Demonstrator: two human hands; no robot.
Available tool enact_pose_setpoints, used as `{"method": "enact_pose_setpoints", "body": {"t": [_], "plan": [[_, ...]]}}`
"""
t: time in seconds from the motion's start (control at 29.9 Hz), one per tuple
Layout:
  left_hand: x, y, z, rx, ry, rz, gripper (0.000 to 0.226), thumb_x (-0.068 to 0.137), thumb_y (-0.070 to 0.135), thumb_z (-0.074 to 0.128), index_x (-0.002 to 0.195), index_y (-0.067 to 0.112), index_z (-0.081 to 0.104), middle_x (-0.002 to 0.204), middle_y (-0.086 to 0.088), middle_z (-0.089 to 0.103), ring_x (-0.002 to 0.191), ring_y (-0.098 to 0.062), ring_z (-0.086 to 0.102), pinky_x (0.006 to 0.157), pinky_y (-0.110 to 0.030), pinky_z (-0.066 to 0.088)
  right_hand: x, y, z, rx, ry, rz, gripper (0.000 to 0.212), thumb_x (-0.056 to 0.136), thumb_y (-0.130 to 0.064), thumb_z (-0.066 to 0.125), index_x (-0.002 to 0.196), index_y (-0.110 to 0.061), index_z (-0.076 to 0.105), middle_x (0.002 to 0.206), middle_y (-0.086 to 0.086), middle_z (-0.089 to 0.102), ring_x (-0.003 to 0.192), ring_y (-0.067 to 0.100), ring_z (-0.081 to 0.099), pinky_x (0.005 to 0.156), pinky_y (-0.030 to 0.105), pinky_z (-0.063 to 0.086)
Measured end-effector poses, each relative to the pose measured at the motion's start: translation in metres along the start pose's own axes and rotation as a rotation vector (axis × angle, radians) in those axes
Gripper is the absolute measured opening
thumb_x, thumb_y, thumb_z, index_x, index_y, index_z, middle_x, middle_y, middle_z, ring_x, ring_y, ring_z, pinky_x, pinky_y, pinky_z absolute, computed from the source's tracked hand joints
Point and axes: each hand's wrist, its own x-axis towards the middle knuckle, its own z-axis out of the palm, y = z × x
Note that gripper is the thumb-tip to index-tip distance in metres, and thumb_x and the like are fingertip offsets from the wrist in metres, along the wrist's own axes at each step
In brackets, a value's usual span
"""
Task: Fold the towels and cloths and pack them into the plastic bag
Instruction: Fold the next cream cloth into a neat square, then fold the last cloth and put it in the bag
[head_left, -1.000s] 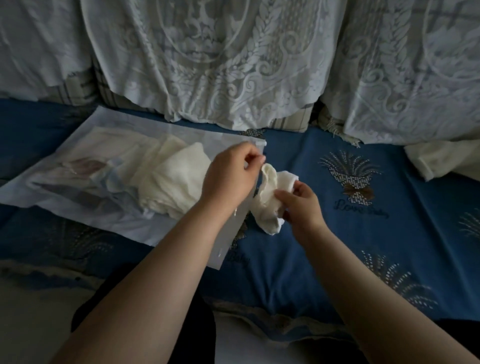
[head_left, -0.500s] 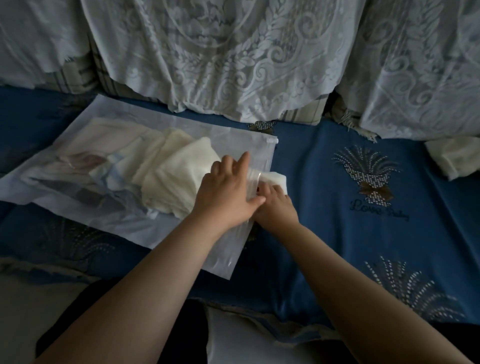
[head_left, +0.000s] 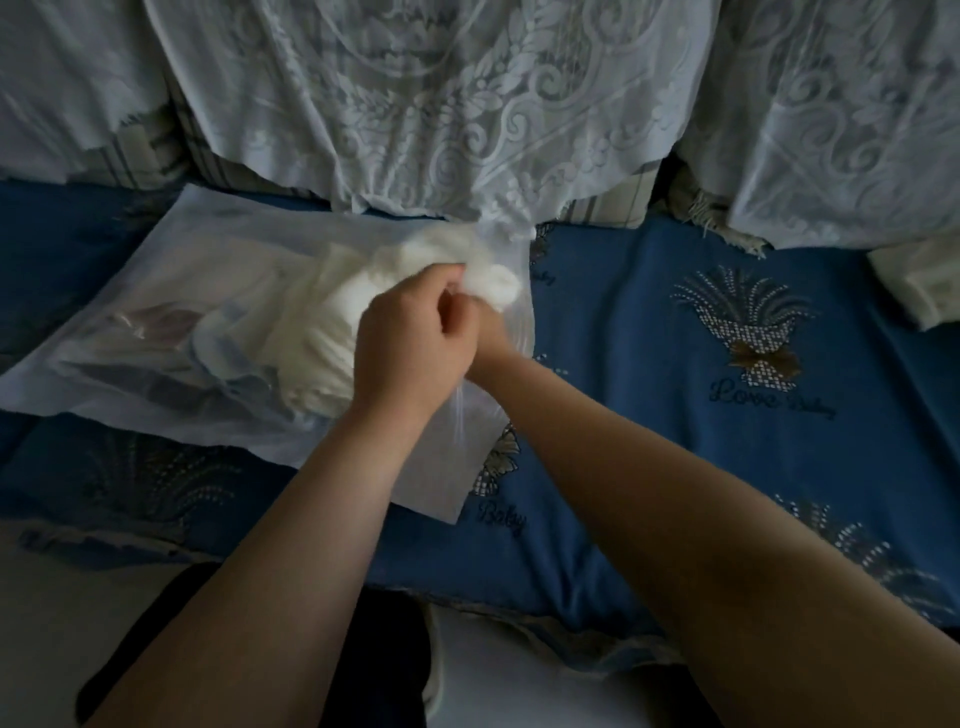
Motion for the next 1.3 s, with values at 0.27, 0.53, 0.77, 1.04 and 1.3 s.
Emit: {"method": "enact_pose_setpoints", "body": {"t": [0.27, 0.53, 0.77, 1.04, 1.3], "plan": [[0.008, 0.011, 0.011, -0.097, -0.213, -0.195, 0.037, 0.089, 0.030, 0.056, 0.126, 0.027, 0.055, 0.094, 0.004, 0.062, 0.088, -0.015, 0.058, 0.081, -0.030, 0.049, -0.027, 0.028, -0.034, 0.217, -0.175, 0.079, 0.028, 0.096, -0.014, 0.041, 0.118, -0.015, 0.057, 0.097, -0.008, 0.063, 0.089, 0.003, 0.058, 0.076, 0.006, 0.042], [0.007, 0.068, 0.058, -0.116, -0.319, -0.003, 0.023, 0.089, 0.028, 0.054, 0.110, 0.023, 0.065, 0.085, 0.007, 0.058, 0.085, -0.016, 0.057, 0.076, -0.028, 0.046, -0.095, 0.112, -0.096, -0.087, -0.065, 0.174, 0.032, 0.092, -0.015, 0.046, 0.121, -0.022, 0.056, 0.117, 0.000, 0.065, 0.102, 0.018, 0.059, 0.077, 0.025, 0.040], [-0.006, 0.108, 0.113, -0.041, -0.814, 0.085, 0.025, 0.092, 0.036, 0.052, 0.111, 0.025, 0.064, 0.104, 0.007, 0.064, 0.096, -0.015, 0.060, 0.085, -0.032, 0.049, -0.111, 0.221, -0.196, -0.435, 0.138, 0.725, 0.051, 0.090, -0.028, 0.049, 0.139, -0.017, 0.037, 0.157, 0.013, 0.006, 0.141, 0.038, 0.014, 0.113, 0.047, 0.025], [-0.016, 0.135, 0.161, -0.085, -0.917, 0.100, 0.026, 0.093, 0.040, 0.049, 0.113, 0.027, 0.061, 0.113, 0.007, 0.054, 0.099, -0.014, 0.058, 0.087, -0.035, 0.049, -0.098, 0.301, -0.289, -0.348, 0.201, 1.143, 0.066, 0.090, -0.039, 0.049, 0.146, -0.011, 0.027, 0.156, 0.007, -0.024, 0.142, 0.037, 0.011, 0.110, 0.043, 0.027], [-0.010, 0.146, 0.181, -0.220, -0.890, 0.029, 0.026, 0.094, 0.036, 0.051, 0.115, 0.027, 0.061, 0.114, 0.007, 0.057, 0.098, -0.010, 0.057, 0.082, -0.026, 0.046, -0.081, 0.324, -0.312, -0.121, 0.395, 1.278, 0.095, 0.078, -0.041, 0.058, 0.150, -0.010, 0.005, 0.156, 0.016, 0.010, 0.141, 0.034, 0.018, 0.114, 0.042, 0.022]]}}
